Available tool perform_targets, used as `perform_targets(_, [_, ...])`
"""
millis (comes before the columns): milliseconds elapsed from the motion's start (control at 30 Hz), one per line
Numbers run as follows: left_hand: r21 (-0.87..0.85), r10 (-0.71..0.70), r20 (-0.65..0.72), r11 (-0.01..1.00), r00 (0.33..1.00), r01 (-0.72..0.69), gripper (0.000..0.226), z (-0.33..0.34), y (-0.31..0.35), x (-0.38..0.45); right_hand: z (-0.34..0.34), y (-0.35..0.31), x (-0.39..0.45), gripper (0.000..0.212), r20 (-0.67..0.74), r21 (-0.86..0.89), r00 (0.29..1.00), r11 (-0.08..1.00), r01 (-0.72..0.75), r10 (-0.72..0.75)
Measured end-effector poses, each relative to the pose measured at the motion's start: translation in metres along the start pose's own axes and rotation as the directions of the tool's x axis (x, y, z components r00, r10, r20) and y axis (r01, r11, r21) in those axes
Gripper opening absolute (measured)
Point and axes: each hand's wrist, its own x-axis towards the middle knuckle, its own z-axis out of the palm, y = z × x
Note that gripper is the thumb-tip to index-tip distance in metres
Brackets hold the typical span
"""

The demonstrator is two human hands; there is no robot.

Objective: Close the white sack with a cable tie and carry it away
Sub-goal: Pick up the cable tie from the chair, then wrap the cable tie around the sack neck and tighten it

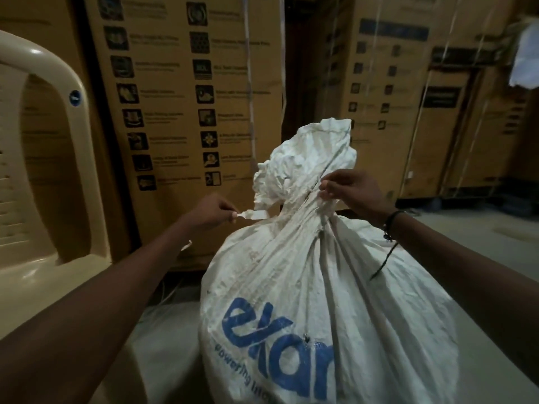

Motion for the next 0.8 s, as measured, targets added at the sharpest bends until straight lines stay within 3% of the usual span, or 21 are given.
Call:
perform_targets(133, [-0.075, -0.001, -0.061, 0.997, 0.998, -0.004, 0.017, 0.025, -0.001, 0.008, -0.025, 0.028, -0.006, 0.002, -0.104, -0.031, 0.988, 0.993, -0.114, 0.111])
perform_targets(233, [-0.160, -0.003, -0.115, 0.987, 0.993, -0.015, 0.019, 0.046, 0.005, 0.018, -0.032, 0.050, -0.009, 0.004, -0.107, -0.004, 0.964, 0.970, -0.244, 0.242])
perform_targets(333, [-0.146, 0.004, -0.117, 0.989, 0.993, -0.021, 0.018, 0.063, 0.014, 0.029, -0.032, 0.059, -0.010, 0.007, -0.082, -0.031, 0.956, 0.958, -0.284, 0.280])
perform_targets(500, [-0.199, -0.047, -0.039, 0.979, 0.998, 0.038, 0.036, 0.083, 0.017, 0.047, -0.017, 0.075, -0.001, 0.018, 0.008, -0.224, 0.971, 0.947, -0.231, 0.239])
perform_targets(633, [-0.236, 0.026, 0.005, 0.971, 1.000, -0.024, 0.051, 0.094, 0.026, 0.051, -0.003, 0.087, 0.016, 0.020, 0.097, -0.310, 0.974, 0.936, -0.167, 0.206])
perform_targets(800, [-0.292, 0.045, 0.011, 0.956, 0.999, -0.040, 0.025, 0.112, 0.034, 0.071, 0.006, 0.102, 0.038, 0.043, 0.227, -0.275, 0.941, 0.943, -0.185, 0.251])
